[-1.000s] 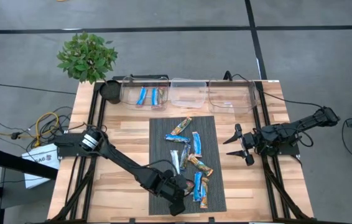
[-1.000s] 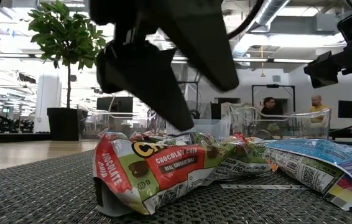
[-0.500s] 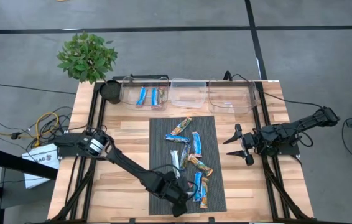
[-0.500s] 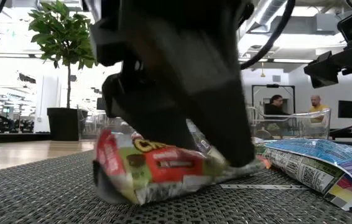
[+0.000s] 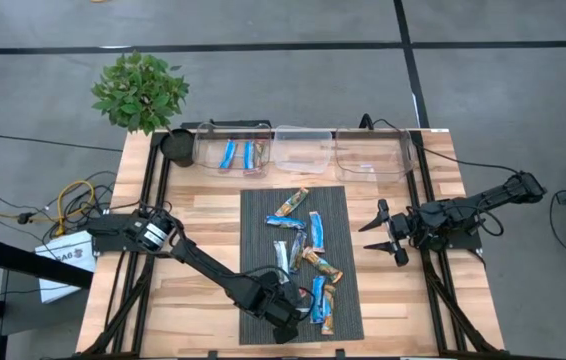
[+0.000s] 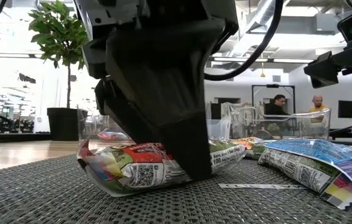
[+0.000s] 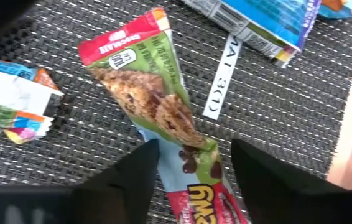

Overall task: Pick and place Granola Bars by type
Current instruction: Put the red granola bar into the left transparent bin

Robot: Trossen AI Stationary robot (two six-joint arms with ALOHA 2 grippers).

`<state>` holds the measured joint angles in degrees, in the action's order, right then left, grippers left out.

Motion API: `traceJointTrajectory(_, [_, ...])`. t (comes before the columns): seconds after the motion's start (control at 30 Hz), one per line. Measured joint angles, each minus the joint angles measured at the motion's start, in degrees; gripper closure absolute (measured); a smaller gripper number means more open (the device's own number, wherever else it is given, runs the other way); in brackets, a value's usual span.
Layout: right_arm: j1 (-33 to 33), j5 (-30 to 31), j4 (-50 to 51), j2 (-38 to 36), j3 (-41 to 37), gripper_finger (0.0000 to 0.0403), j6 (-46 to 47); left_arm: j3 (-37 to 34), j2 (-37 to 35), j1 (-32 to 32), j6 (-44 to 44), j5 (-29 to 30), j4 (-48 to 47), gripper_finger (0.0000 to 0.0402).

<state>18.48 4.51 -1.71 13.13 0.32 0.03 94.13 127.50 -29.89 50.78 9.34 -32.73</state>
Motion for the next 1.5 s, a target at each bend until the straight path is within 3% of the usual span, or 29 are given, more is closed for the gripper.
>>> traceJointTrajectory(0.27, [0.0, 0.0, 0.02, 0.0, 0.0, 0.0182, 0.0, -0.09, 0.07, 0.04, -0.55, -0.24, 0.32, 0.0335])
traceJointTrajectory(0.47, [0.02, 0.0, 0.02, 0.0, -0.01, 0.0182, 0.0, -0.19, -0.1, -0.57, -3.74, -0.16, 3.73, 0.038])
traceJointTrajectory(0.7, [0.01, 0.0, 0.0, 0.0, -0.02, 0.0182, 0.0, -0.26, -2.87, -1.71, -8.87, 4.36, 7.56, 0.0378])
traceJointTrajectory(1.23, [0.0, 0.0, 0.02, 0.0, -0.02, 0.0182, 0.0, -0.23, -14.29, -2.54, -21.98, 26.85, 14.05, 0.0382])
traceJointTrajectory(1.5, [0.0, 0.0, 0.02, 0.0, 0.0, 0.0182, -0.01, -0.15, -20.34, -2.62, -25.08, 34.71, 13.8, 0.0381])
